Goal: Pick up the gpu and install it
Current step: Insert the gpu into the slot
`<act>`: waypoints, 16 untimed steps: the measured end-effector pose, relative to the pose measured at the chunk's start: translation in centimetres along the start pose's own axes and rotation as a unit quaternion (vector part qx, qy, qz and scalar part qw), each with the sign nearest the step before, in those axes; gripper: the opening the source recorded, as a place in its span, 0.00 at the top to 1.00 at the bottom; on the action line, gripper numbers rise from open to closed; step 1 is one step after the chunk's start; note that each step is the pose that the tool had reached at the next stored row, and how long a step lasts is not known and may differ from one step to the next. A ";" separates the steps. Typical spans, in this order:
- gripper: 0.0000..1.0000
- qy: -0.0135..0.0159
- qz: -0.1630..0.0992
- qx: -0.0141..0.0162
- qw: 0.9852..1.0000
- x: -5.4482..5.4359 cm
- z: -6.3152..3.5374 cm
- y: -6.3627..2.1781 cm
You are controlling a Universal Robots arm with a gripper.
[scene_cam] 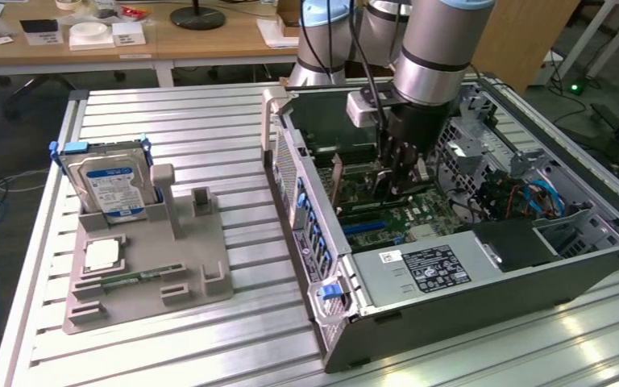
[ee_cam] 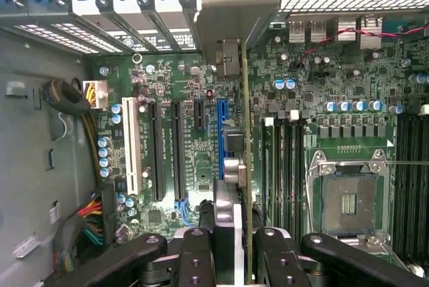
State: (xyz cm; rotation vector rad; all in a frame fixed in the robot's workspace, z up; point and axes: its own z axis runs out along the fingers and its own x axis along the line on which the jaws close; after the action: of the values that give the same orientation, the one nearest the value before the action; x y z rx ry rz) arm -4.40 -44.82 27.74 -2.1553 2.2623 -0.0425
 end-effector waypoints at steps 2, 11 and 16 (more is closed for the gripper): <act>0.72 0.000 0.000 0.000 1.000 0.1 0.07 0.00; 0.72 0.000 0.000 0.000 1.000 0.2 1.23 0.48; 0.72 0.000 0.000 0.000 1.000 0.4 1.90 0.56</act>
State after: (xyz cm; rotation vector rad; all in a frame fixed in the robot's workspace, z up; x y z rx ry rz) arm -4.92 -45.18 25.83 -2.1552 2.2623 -0.0424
